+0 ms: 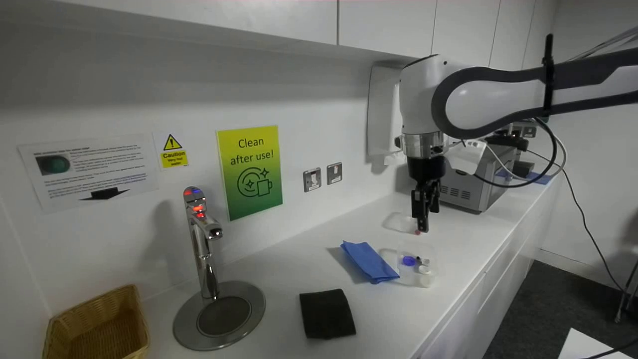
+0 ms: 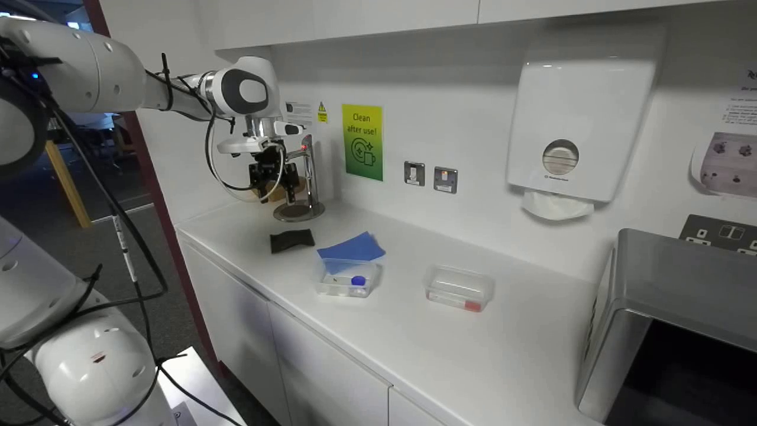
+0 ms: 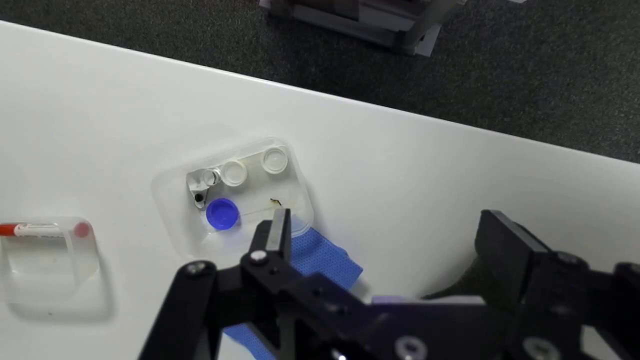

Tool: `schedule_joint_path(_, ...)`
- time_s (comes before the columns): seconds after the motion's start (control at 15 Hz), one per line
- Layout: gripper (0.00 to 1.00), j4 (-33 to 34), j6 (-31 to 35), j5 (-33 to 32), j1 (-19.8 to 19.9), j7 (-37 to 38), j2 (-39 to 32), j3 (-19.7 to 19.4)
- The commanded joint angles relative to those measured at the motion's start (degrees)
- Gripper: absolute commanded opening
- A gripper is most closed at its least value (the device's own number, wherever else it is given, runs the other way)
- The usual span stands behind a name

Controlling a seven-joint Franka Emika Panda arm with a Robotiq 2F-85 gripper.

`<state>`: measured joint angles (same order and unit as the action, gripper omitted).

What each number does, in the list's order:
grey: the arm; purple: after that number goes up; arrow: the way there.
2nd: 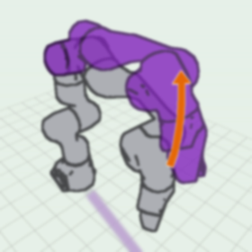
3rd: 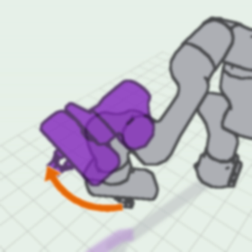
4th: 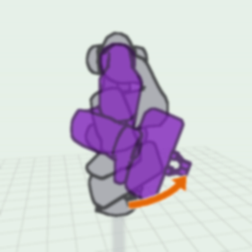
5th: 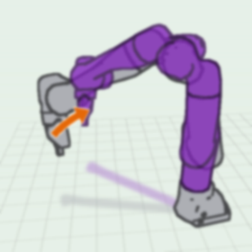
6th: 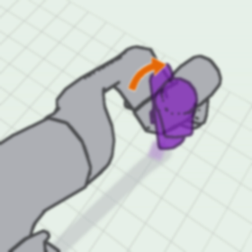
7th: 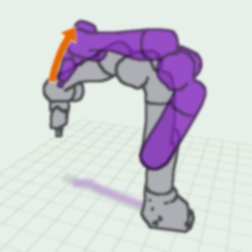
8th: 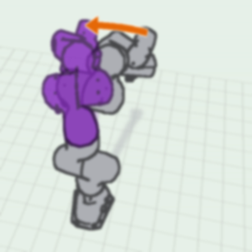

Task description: Put the grey towel in the clear container on the left.

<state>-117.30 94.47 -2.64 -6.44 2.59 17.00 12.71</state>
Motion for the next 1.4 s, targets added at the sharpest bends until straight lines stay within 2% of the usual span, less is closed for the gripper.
schedule_joint_path(0.0,1.0,0.1,-0.1,-0.2,-1.0,0.3,-0.1,-0.8)
schedule_joint_path(0.67,1.0,-0.1,0.4,-0.1,-1.1,0.4,-0.1,-0.8)
schedule_joint_path(1.33,1.0,-0.7,16.5,9.6,1.3,22.6,-5.9,-3.2)
